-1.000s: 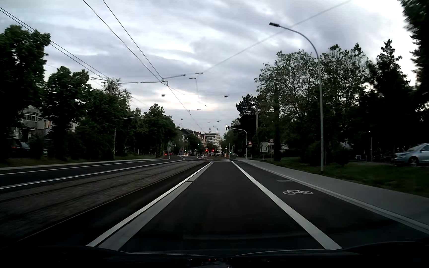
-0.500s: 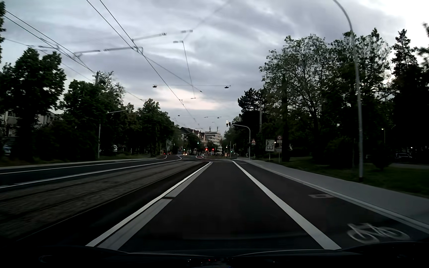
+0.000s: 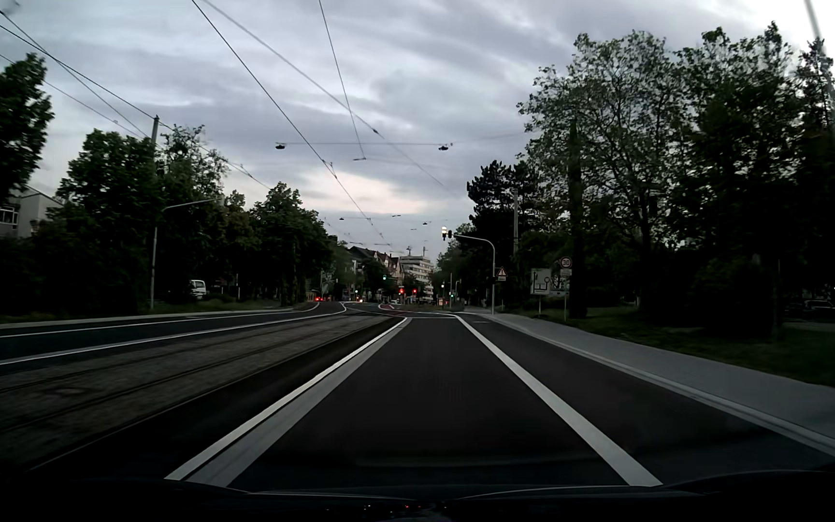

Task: Follow the waypoints while adhering to traffic rules and regulations

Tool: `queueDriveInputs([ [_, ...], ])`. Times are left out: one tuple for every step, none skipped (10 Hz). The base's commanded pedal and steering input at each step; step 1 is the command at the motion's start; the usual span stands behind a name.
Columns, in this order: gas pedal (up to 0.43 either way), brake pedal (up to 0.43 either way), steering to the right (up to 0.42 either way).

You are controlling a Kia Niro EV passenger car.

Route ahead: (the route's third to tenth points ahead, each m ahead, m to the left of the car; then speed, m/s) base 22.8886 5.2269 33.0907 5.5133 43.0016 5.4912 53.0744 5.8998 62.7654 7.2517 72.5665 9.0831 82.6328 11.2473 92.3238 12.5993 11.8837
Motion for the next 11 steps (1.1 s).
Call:
queueDriveInputs([
  [0.087, 0.000, 0.000],
  [0.087, 0.000, 0.000],
  [0.087, 0.000, 0.000],
  [0.087, 0.000, 0.000],
  [0.087, 0.000, 0.000],
  [0.087, 0.000, 0.000],
  [0.087, 0.000, 0.000],
  [0.087, 0.000, 0.001],
  [0.087, 0.000, 0.000],
  [0.067, 0.000, 0.001],
  [0.008, 0.000, 0.001],
])
